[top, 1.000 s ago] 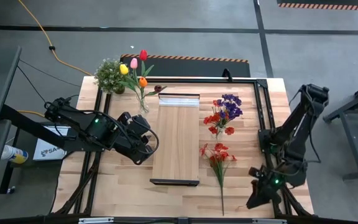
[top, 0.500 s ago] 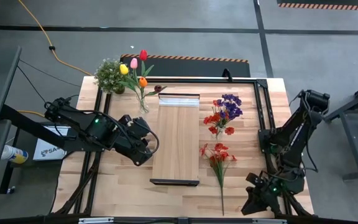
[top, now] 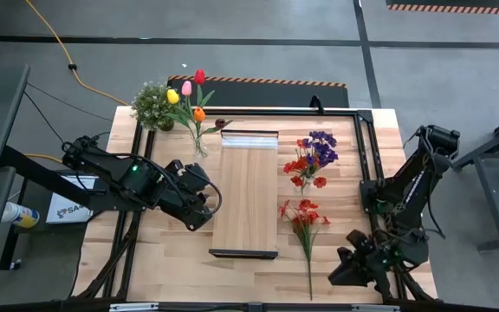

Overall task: Pick and place flowers into a vace then onto a shelf
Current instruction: Put the red flowers into the right vase

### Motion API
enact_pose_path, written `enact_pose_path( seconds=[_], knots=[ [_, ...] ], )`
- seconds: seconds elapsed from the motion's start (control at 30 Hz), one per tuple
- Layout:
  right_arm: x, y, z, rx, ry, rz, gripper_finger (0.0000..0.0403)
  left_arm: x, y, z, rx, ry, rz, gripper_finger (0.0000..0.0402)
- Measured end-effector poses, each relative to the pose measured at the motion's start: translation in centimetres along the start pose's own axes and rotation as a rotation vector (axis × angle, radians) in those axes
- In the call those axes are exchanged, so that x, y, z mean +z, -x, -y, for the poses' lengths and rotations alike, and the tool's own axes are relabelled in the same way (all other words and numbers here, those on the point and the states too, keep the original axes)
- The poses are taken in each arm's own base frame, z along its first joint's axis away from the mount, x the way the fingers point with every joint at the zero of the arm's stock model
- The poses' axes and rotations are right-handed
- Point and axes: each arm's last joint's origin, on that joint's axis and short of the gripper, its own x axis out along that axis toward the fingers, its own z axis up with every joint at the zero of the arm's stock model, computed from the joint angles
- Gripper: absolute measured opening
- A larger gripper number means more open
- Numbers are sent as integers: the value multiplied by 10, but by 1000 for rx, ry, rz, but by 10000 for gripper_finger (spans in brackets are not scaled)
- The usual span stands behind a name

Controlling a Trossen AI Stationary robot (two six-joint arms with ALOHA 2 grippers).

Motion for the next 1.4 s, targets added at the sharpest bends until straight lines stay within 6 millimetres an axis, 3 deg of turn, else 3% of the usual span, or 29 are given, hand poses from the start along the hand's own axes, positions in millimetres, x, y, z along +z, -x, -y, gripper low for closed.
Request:
enact_pose_path(
  seconds=[0.3,0.5,0.7,1.17,1.4],
  knots=[
    [9,-4,-3,9,64,101,94,0,0,0,2,0,3,152],
    [18,-2,-16,64,242,232,94,0,0,0,1,0,3,152],
    [24,15,-34,69,415,319,94,0,0,0,1,0,3,152],
    [29,52,-137,-285,679,374,94,0,0,0,1,-19,2,152],
    [33,53,-157,-255,686,289,94,0,0,0,1,-26,2,152]
  ],
)
